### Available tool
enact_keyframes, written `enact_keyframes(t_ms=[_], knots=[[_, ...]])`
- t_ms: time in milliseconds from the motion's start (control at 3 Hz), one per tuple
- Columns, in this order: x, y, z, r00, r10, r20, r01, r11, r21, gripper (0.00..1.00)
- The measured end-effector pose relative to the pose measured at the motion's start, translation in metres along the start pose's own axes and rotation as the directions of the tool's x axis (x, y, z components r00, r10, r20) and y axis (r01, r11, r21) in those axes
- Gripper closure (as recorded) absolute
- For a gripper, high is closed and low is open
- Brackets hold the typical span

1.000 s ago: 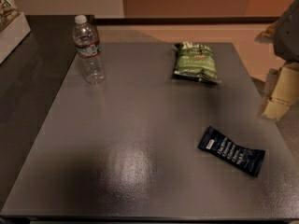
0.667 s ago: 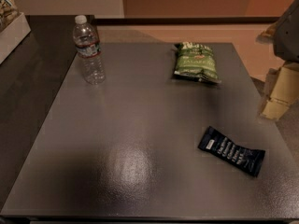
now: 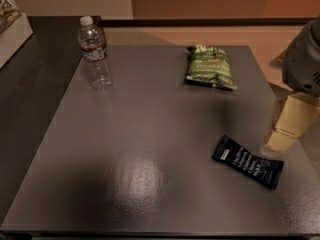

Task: Pick rxbar blueberry

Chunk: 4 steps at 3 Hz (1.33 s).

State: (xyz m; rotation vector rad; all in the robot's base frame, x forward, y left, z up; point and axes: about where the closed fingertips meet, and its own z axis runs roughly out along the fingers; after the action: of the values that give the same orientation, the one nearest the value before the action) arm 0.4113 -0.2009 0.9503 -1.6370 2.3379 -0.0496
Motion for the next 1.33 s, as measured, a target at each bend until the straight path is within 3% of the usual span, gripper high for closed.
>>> enact_keyframes(t_ms=[667,1333], knots=[[0.015,0.034,0.058,0.991,0.113,-0.077,-0.118,0.9906,-0.069,0.00],[0.030,0.055,0.100,0.971,0.192,-0.142,-0.204,0.9756,-0.080,0.00]])
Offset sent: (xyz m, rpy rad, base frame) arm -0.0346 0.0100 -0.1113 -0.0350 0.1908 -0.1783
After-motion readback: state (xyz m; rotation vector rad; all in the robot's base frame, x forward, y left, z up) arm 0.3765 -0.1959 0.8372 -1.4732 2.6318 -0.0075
